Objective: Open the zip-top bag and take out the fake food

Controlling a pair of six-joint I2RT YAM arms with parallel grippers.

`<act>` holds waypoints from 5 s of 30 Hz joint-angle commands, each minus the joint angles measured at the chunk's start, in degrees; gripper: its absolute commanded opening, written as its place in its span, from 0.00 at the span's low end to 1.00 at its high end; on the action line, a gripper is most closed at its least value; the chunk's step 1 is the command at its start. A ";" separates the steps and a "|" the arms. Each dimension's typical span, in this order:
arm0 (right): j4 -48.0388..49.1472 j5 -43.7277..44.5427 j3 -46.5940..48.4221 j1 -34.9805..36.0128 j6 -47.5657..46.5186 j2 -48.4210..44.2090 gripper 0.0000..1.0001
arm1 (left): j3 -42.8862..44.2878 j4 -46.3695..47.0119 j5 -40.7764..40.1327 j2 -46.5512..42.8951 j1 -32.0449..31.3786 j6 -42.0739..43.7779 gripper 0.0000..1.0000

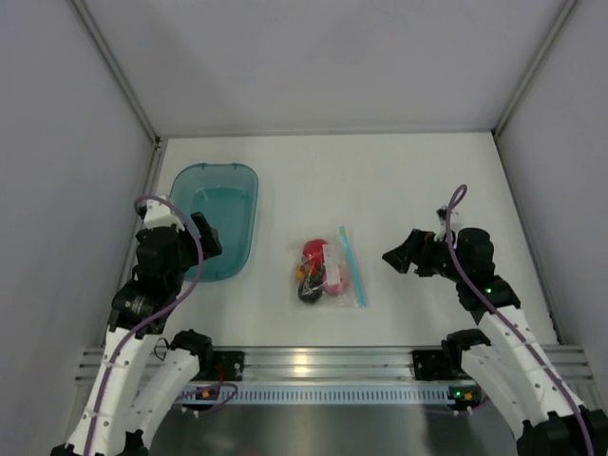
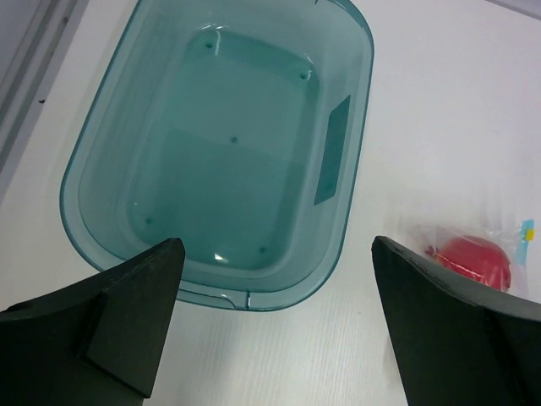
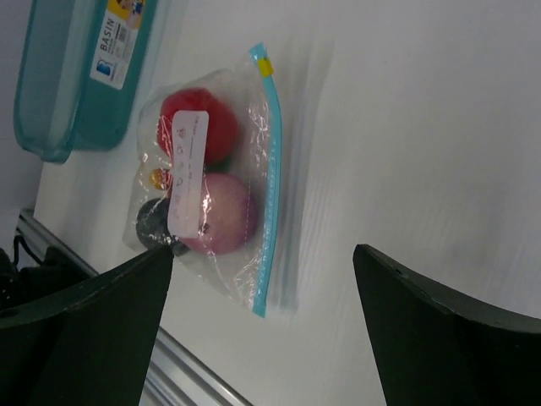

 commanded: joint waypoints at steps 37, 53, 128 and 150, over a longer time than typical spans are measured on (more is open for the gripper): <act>87.04 -14.68 -2.61 14.20 20.83 70.78 0.00 | -1.20 5.65 14.44 5.09 -1.29 2.77 0.99; 23.60 11.49 12.76 23.51 -3.86 38.10 0.00 | 0.82 6.88 24.45 4.56 -1.29 3.48 0.99; -18.10 -3.43 36.25 37.22 -24.00 8.55 0.00 | -13.16 83.78 62.96 16.25 -30.03 -0.04 0.00; -7.18 -3.18 47.74 43.10 -31.81 21.89 0.51 | -12.63 83.78 64.36 20.47 -30.03 -6.63 0.00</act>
